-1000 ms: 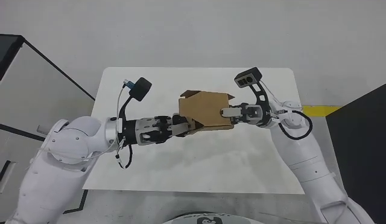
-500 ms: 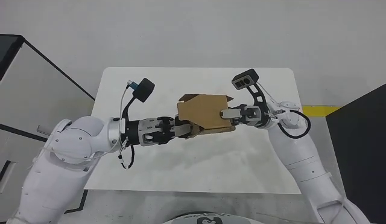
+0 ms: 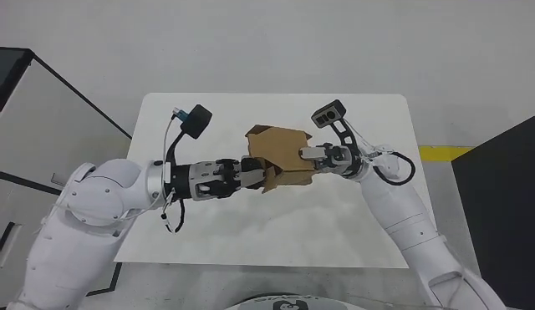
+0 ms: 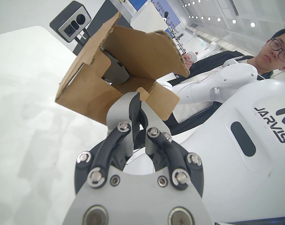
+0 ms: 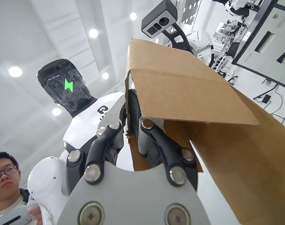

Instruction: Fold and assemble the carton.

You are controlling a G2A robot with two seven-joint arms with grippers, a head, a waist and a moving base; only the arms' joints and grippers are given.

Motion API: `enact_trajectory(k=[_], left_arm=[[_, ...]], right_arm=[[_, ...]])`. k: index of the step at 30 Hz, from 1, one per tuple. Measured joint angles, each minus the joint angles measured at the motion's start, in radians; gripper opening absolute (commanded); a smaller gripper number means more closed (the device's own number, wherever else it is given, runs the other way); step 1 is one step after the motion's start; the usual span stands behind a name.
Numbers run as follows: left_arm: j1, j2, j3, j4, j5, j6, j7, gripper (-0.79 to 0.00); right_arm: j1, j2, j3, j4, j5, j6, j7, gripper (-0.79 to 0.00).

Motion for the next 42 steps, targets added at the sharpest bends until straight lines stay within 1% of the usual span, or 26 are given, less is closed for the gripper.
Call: enact_trajectory(k=[7,14,22,27,30,42], left_arm=[[0.001,0.002,-0.019,0.004,-0.002,0.003,0.0,-0.785],[0.007,0.004,-0.045,0.012,0.001,0.005,0.007,-0.785],[0.011,0.005,-0.057,0.016,0.018,0.004,0.015,-0.785],[0.012,0.005,-0.055,0.014,0.02,0.006,0.021,-0.785],[0.017,0.003,-0.045,0.003,0.032,0.01,0.038,-0.785],[0.006,0.001,-0.001,-0.025,0.109,0.036,0.052,-0.785]], right_arm=[[0.013,-0.005,-0.044,0.033,0.056,0.0,0.0,-0.785],[0.018,0.0,-0.057,0.035,0.056,0.0,0.0,-0.785],[0.02,0.003,-0.058,0.034,0.043,0.0,0.0,-0.785],[0.02,0.003,-0.058,0.034,0.043,0.0,0.0,-0.785],[0.02,0.003,-0.058,0.034,0.043,0.0,0.0,-0.785],[0.02,0.003,-0.058,0.034,0.043,0.0,0.0,-0.785]])
